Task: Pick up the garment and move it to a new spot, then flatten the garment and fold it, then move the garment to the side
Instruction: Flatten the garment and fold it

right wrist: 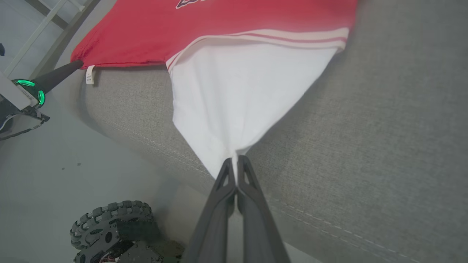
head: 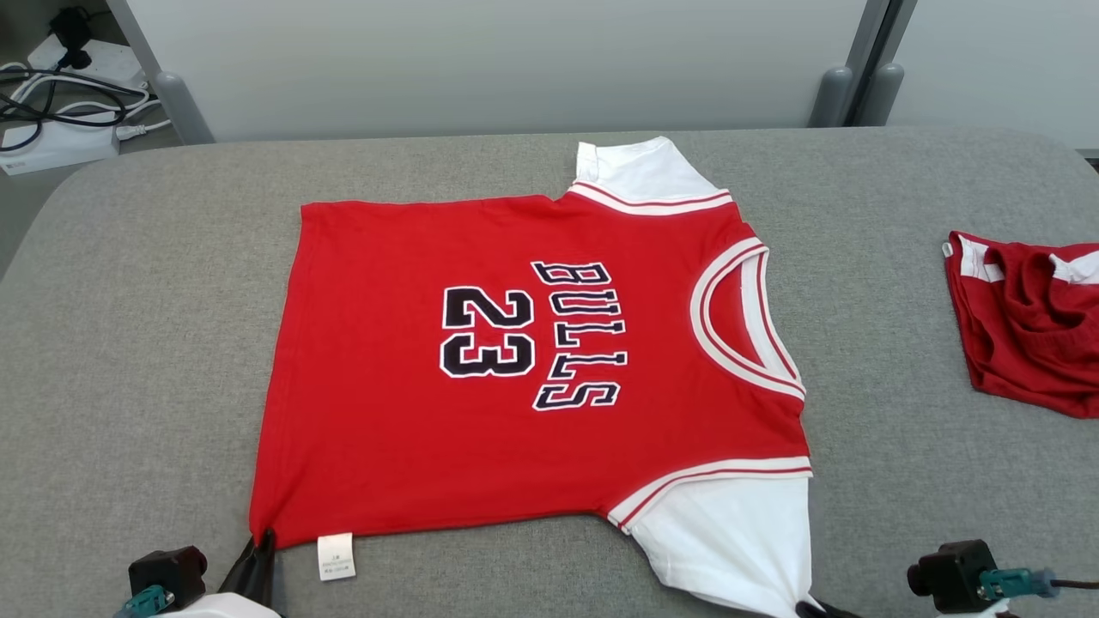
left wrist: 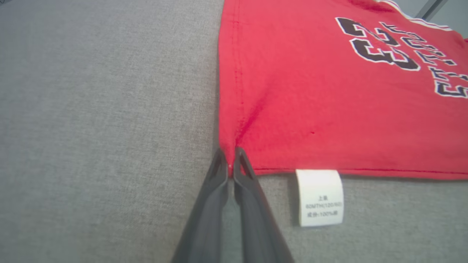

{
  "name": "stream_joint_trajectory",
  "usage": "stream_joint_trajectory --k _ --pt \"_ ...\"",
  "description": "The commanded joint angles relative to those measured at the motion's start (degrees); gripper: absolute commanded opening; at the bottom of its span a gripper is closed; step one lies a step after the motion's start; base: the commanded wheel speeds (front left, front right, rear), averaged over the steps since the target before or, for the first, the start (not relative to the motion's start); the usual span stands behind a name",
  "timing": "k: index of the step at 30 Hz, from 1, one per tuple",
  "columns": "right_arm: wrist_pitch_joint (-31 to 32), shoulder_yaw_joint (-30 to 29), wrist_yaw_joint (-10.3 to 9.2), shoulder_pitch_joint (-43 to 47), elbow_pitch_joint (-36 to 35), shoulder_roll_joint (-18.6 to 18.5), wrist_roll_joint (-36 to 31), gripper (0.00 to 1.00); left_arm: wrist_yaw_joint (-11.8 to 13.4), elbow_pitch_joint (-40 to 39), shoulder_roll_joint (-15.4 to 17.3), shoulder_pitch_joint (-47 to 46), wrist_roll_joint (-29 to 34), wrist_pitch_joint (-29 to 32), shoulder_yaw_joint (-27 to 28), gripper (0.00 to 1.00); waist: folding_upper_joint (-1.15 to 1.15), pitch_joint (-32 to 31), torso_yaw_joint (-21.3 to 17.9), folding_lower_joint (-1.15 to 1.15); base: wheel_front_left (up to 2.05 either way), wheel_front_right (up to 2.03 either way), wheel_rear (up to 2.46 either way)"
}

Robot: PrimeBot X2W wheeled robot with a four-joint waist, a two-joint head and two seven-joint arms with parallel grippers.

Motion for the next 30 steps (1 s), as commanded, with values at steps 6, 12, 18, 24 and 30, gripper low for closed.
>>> stream_joint_trajectory --k 6,12,18,24,30 --pt "3.9 0.6 0.24 2.1 -3.9 -3.7 3.1 0.0 0.8 -1.5 2.2 1.0 0.3 1.1 1.2 0.0 0.0 0.3 0.1 0.0 0.0 0.0 0.0" --pt "8.9 0.2 0.24 2.9 -7.3 -5.8 5.1 0.0 2.8 -4.9 3.8 2.7 0.1 2.8 1.7 0.0 0.0 1.5 0.3 0.0 0.0 0.0 0.0" --pt "8.6 -1.6 0.24 2.3 -10.2 -6.3 4.2 0.0 3.5 -7.1 5.2 3.1 -0.5 3.3 2.5 0.0 0.0 2.5 0.3 0.0 0.0 0.0 0.0" --pt "5.2 -5.5 0.24 -1.6 -9.9 -6.1 -0.4 0.0 3.6 -10.3 6.1 -0.2 0.4 4.1 1.1 0.0 0.0 3.9 0.4 0.0 0.0 0.0 0.0" --pt "3.4 -7.5 0.24 -6.3 -8.0 -4.9 -4.1 0.0 4.4 -13.6 6.0 -4.2 1.5 5.6 -0.6 0.0 0.0 5.7 0.8 0.0 0.0 0.0 0.0"
